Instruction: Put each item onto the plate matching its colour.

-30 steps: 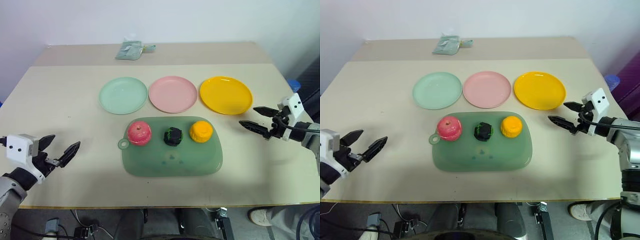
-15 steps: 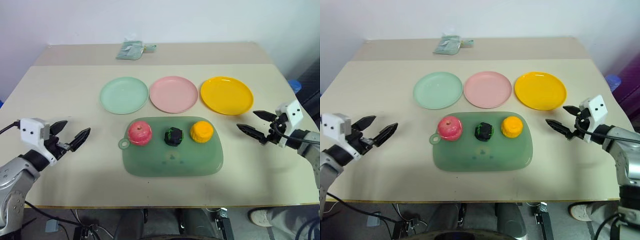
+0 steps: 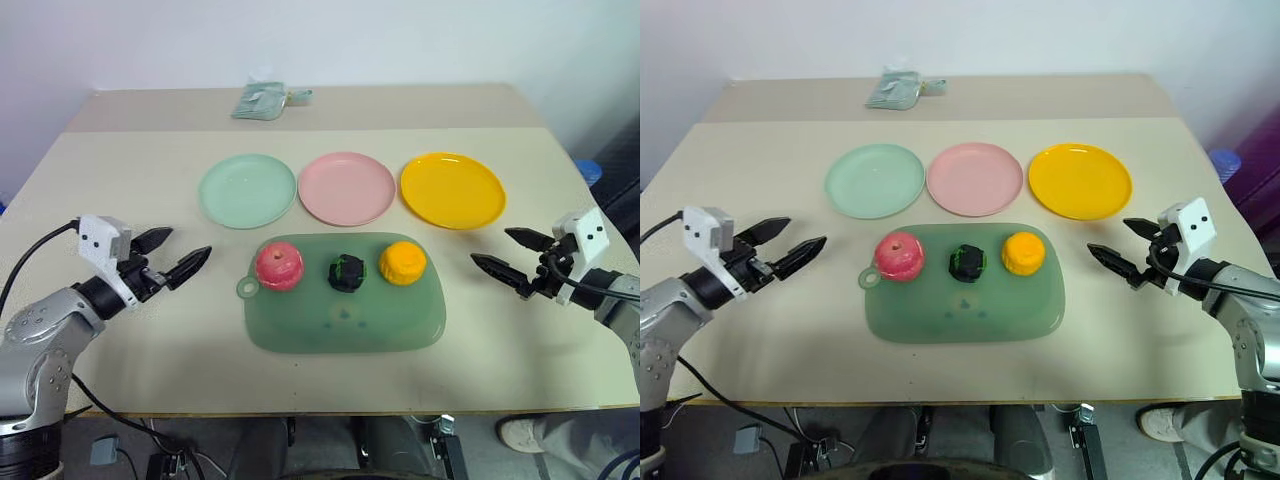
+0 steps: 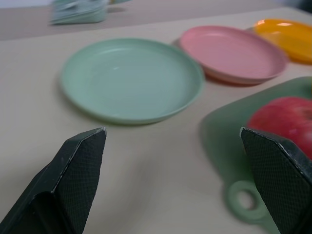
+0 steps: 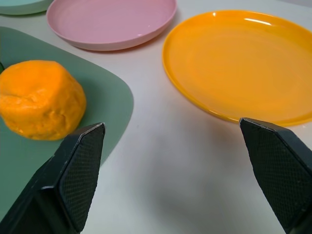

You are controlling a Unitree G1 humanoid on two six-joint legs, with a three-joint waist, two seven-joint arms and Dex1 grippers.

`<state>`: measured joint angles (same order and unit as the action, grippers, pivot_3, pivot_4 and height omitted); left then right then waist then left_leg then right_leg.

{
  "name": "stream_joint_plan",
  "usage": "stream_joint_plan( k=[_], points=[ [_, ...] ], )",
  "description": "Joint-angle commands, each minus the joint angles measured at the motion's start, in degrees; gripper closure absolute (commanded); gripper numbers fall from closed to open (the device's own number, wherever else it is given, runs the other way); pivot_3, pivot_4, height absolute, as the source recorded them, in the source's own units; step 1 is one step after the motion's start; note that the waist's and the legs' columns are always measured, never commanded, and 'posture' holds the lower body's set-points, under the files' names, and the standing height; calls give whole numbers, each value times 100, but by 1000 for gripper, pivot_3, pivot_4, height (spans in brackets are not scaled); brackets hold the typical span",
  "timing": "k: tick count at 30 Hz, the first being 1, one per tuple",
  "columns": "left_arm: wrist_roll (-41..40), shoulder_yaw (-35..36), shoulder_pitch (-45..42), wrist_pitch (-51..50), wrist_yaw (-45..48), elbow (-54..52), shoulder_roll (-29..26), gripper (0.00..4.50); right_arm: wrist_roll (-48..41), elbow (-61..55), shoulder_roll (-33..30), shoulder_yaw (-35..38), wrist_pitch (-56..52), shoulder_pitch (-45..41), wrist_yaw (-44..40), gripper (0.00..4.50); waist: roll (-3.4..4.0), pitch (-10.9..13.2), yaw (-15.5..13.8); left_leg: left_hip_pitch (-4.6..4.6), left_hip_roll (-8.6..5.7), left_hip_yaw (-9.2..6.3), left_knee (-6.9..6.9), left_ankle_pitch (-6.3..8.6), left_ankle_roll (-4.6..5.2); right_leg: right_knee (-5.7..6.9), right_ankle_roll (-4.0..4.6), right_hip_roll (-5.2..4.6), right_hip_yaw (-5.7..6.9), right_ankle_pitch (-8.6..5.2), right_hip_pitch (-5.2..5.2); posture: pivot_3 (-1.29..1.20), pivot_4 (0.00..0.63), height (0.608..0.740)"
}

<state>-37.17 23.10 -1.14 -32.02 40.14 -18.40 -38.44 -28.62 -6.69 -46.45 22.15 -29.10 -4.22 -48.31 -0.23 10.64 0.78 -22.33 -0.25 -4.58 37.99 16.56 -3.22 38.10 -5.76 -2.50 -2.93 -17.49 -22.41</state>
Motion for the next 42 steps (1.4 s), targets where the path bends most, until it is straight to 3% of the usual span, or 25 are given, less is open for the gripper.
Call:
stream_joint_plan(
  k=[1,12,24,28,31,35,42],
  points=[
    [-144,-201,-251,-22,272,-81,-114,0,-117,-236,24,196,112,58,-16,30,0,0,-6,0,0,0,0,0,0,0,0,0,0,0,0,0,150,740],
    [913,-2286,-1813,297,1148,672,-162,0,-210,-373,-96,106,153,276,-442,30,0,0,10,0,-9,1,1,0,0,1,-1,10,1,0,-1,0,150,740],
    [1619,-3049,-2129,871,1825,1657,-11,0,-215,-567,-110,261,538,1110,-973,30,2,-2,3,3,-8,0,3,0,0,1,-1,9,1,0,5,0,150,740],
    [1636,-2985,-2146,1058,1837,1846,113,1065,-234,-604,-72,282,627,1206,-958,0,5,-4,2,6,-6,-1,3,0,0,2,-1,8,1,0,9,0,150,740],
    [1330,-2657,-2238,1078,1804,1897,273,1112,-271,-630,-91,325,633,1198,-953,0,5,-4,-2,6,-5,-1,6,0,0,2,-2,6,1,0,10,0,150,740],
    [1149,-2286,-3205,997,1399,2411,707,1112,-302,-569,-116,258,631,994,-944,0,-7,3,-22,1,-4,-6,11,-1,1,4,-2,7,6,1,7,0,150,740],
    [2390,-3018,-5470,1463,571,4835,1918,1112,-215,-570,6,-61,642,591,-789,0,-20,8,-33,-9,-41,-2,23,-3,3,1,-21,-5,15,0,13,0,150,740]
  ],
)
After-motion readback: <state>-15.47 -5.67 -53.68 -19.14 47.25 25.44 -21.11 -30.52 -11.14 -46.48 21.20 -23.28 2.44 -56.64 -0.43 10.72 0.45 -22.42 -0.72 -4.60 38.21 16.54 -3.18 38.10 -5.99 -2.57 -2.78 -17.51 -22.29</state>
